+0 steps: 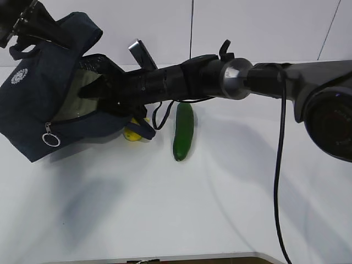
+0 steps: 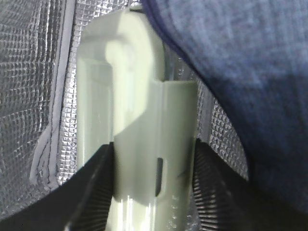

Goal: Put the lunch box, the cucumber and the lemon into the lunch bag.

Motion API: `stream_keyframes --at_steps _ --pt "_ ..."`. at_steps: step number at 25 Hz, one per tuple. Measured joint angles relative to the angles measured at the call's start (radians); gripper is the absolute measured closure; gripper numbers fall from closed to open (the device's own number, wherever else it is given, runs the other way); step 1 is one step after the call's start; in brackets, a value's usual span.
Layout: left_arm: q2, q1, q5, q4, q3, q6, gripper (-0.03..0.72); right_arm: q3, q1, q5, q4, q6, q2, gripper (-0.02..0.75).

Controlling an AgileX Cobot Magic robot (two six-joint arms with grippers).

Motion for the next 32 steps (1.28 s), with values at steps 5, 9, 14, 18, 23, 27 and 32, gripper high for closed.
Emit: stream_keyframes --at_steps 5,9,14,18,23,27,32 --pt "0.000 0.000 0.000 0.000 0.000 0.000 0.704 0.000 0.000 0.002 -0.035 0.023 0.000 0.356" --pt "0.000 0.000 0.000 0.000 0.000 0.000 0.704 0.000 0.000 0.004 -0.039 0.032 0.000 0.347" --pt "0.000 0.000 0.000 0.000 0.000 0.000 0.704 0.000 0.000 0.004 -0.041 0.033 0.000 0.330" --pt "0.000 0.000 0.000 0.000 0.000 0.000 0.704 0.000 0.000 0.004 -0.042 0.034 0.000 0.330" --pt "0.000 0.000 0.000 0.000 0.000 0.000 0.704 0.000 0.000 0.007 -0.050 0.035 0.000 0.330" --pt "0.000 0.000 0.000 0.000 0.000 0.000 0.704 0.000 0.000 0.011 -0.062 0.050 0.000 0.328" --pt "0.000 0.000 0.000 0.001 0.000 0.000 0.704 0.000 0.000 0.031 -0.068 0.058 0.000 0.318"
